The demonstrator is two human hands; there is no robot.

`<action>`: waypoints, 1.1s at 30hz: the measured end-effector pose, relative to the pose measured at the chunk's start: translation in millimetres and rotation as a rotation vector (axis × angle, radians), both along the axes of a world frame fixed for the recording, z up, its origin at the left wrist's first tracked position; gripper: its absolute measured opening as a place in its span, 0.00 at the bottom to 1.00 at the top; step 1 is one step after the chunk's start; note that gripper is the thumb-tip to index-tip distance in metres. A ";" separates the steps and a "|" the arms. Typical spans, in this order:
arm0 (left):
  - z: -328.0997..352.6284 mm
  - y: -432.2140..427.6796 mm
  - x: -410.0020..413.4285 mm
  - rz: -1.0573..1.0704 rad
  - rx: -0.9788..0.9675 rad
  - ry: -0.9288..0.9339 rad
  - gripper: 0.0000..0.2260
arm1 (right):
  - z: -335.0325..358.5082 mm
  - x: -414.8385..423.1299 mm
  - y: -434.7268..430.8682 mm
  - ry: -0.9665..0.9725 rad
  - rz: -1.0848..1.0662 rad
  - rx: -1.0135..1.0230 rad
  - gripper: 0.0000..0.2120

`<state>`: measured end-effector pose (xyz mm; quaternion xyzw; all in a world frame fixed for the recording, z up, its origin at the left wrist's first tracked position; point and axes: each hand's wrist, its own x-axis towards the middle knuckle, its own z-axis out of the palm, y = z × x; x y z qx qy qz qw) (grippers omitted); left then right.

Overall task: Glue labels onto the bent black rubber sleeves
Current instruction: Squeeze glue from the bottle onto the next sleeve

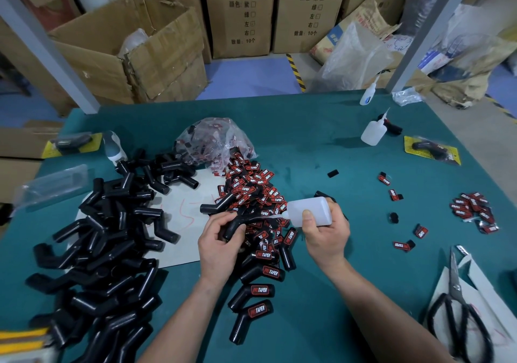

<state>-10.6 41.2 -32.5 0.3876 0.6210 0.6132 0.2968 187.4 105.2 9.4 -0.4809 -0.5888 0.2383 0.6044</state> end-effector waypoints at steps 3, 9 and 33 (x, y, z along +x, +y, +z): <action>0.4 -0.1 -0.1 0.003 0.002 0.004 0.15 | -0.7 1.8 1.4 -0.005 -0.018 0.007 0.19; 3.4 0.4 1.0 0.022 0.012 0.004 0.13 | -0.3 2.6 2.3 -0.010 -0.038 -0.013 0.19; 4.0 -0.1 -0.4 0.008 0.032 0.103 0.14 | -0.1 3.5 1.4 -0.033 -0.051 -0.004 0.20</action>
